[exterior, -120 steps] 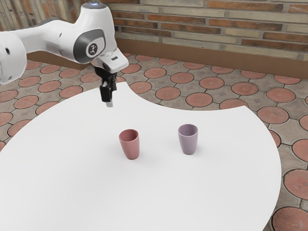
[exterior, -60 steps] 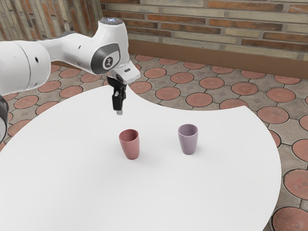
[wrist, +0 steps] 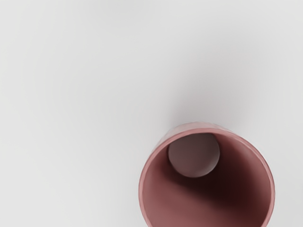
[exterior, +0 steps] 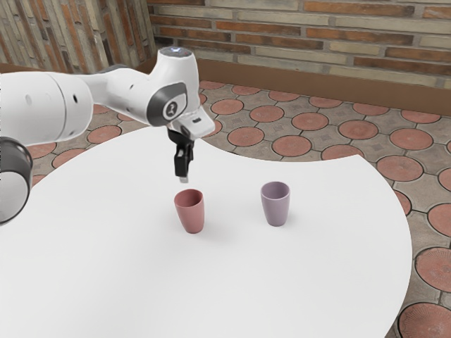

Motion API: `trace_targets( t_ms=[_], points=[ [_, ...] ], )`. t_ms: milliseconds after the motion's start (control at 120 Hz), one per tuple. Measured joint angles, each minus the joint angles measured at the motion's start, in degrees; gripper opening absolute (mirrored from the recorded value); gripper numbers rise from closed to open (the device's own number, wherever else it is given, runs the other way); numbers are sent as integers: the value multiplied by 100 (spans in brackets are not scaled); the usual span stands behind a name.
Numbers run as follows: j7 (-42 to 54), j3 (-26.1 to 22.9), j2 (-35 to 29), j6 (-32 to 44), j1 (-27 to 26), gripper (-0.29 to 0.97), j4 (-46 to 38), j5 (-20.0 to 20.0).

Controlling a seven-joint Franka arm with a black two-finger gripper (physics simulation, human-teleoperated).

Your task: Place the left cup onto the right cup

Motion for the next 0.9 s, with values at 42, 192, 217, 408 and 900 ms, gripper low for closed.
trace_targets(
  t_ms=[42, 192, 217, 408, 900],
  points=[
    [0, 0, 5, 19, 0, 68, -21, -9],
    [-1, 0, 39, 77, -7, 68, -79, -27],
    [-1, 0, 53, 84, -8, 68, -81, -31],
    [-2, 0, 185, 154, -9, 68, -86, -60],
    [11, 0, 530, 354, 51, 62, -86, -72]
  ],
)
